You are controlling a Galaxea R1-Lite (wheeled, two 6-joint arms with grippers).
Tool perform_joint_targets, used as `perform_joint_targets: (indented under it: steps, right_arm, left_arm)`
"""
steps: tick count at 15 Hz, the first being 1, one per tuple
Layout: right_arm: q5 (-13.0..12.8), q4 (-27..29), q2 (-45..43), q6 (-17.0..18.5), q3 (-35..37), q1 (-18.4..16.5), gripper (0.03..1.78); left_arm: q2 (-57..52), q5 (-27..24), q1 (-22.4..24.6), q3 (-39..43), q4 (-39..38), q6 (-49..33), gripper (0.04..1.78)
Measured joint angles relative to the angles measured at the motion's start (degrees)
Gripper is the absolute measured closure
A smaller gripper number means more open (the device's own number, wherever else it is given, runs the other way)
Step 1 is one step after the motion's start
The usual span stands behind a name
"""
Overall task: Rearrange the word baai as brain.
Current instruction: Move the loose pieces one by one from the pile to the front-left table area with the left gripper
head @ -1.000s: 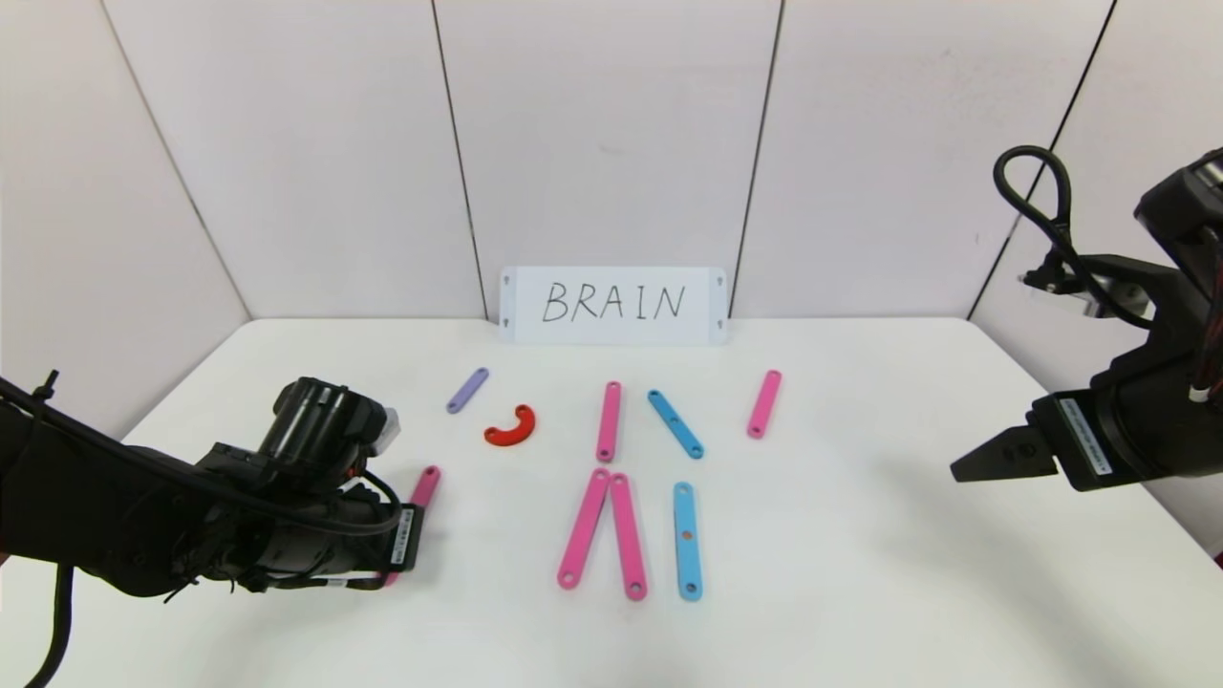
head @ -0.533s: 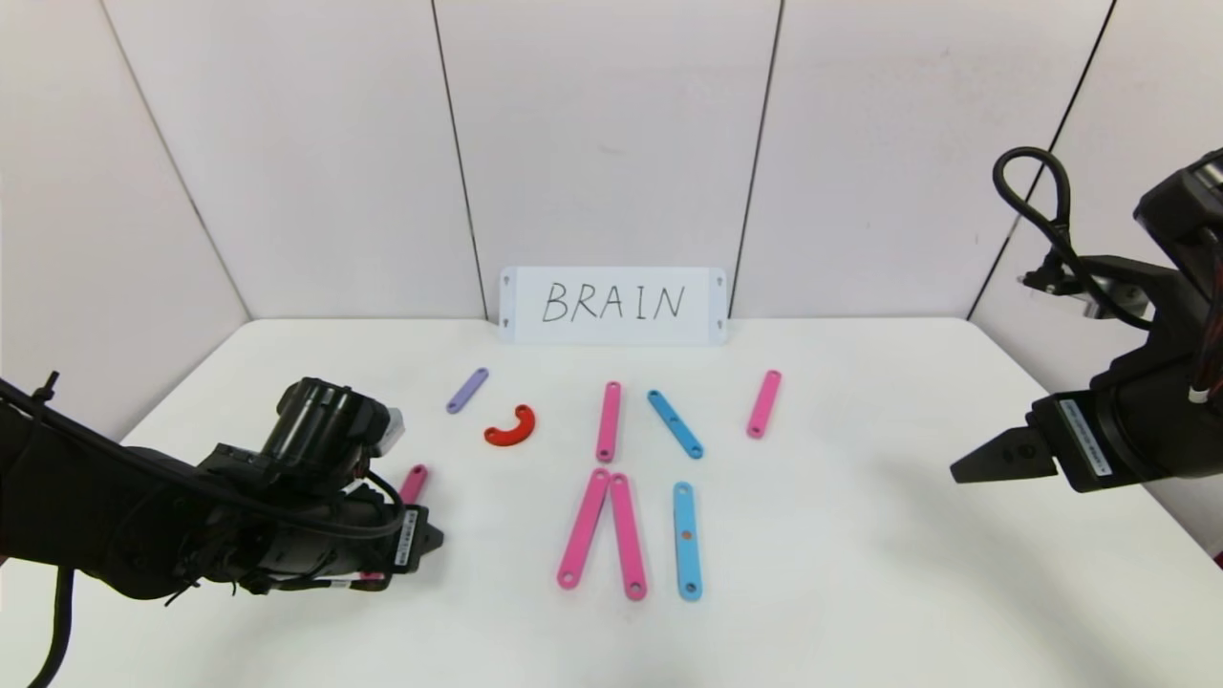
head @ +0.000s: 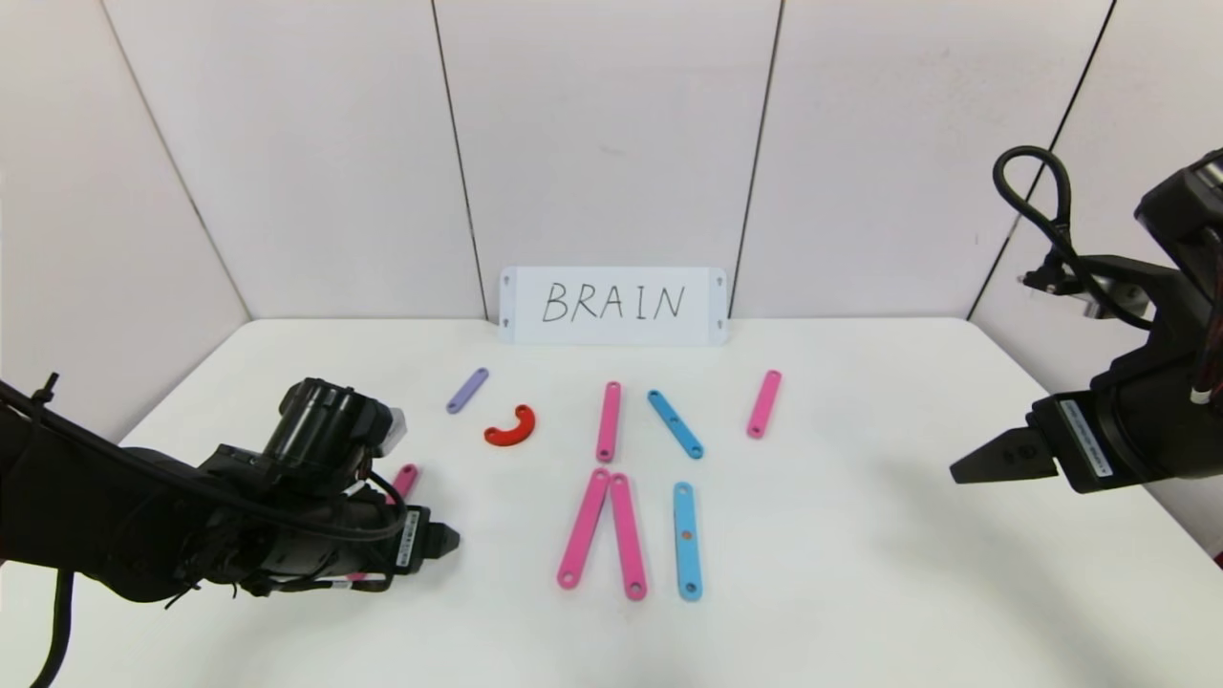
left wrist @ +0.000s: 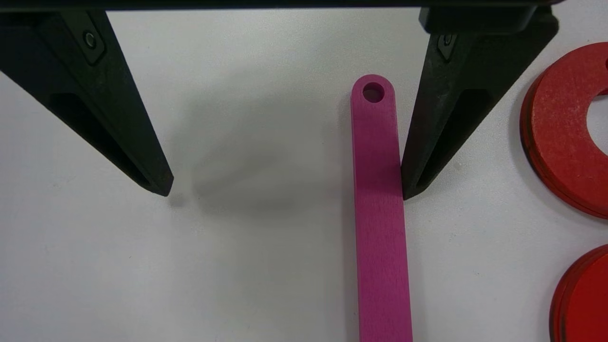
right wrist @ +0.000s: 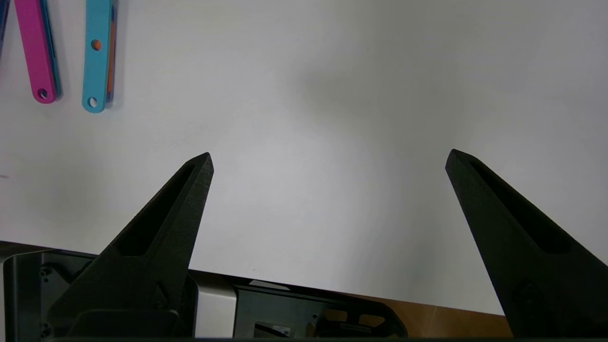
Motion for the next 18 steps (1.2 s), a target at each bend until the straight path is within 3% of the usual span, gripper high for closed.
perform_joint_targets:
  steps: [6,18]
  right_arm:
    - [0.02,-0.01,0.00,0.00,0.00,-0.05,0.10]
    - [0.02,0.02,0.00,0.02,0.33,0.55,0.10]
  left_arm:
    - [0.01,0.52,-3.23,-0.87,0.16,-4.45,0.17]
    - [0.33,3.62,-2.68,-3.15,0.32,-5.19,0.16]
